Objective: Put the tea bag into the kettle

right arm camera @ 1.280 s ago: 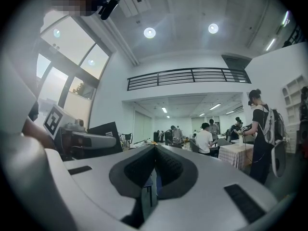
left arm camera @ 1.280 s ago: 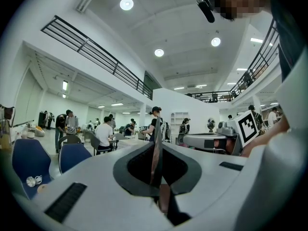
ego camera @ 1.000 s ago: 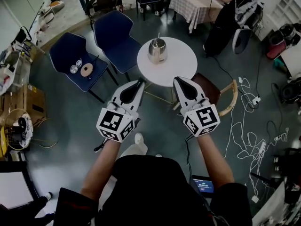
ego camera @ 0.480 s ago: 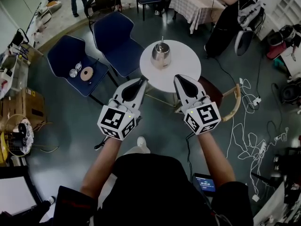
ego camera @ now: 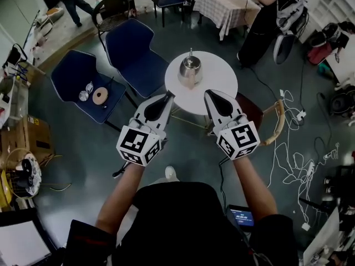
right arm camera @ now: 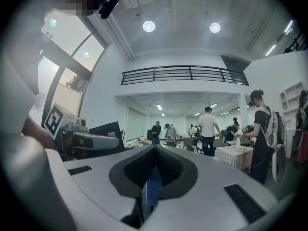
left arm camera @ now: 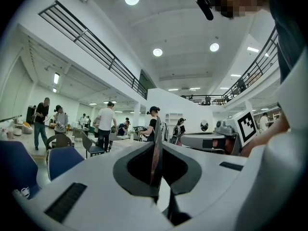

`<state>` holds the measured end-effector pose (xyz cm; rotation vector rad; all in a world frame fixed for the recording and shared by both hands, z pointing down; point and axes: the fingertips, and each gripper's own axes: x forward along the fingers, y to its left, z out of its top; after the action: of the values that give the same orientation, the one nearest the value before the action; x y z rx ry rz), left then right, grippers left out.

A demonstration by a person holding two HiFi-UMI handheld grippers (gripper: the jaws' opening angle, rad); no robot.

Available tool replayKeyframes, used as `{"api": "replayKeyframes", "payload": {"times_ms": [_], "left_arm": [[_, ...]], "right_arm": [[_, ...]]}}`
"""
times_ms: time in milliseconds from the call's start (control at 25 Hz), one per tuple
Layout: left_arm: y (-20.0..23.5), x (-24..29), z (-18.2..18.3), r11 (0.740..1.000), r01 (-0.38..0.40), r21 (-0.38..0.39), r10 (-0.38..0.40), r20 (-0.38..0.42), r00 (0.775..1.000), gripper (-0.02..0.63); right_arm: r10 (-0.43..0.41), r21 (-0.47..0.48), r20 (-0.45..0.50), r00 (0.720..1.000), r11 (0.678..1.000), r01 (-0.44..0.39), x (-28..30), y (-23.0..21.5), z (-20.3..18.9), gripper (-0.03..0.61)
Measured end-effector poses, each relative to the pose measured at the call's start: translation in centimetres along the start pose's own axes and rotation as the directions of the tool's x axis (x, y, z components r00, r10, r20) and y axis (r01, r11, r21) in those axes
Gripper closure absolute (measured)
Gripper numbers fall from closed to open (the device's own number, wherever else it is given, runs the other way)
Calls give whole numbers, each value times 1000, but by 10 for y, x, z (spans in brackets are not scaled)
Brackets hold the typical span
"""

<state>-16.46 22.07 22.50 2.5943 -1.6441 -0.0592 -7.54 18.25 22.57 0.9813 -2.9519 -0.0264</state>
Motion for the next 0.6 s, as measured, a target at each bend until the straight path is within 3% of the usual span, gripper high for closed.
{"api": "replayKeyframes", "payload": {"times_ms": [240,600], "left_arm": [[32,4,0,999,20,-26,-19,11,1000,599],[41,18,-9,998,39,-55,-39,8,999,599]], "right_arm": [[-29,-7,-12,1000,1000,29,21,1,-2,561],[-45,-13,-23,999,999,45,32,-9,-6,561]]}}
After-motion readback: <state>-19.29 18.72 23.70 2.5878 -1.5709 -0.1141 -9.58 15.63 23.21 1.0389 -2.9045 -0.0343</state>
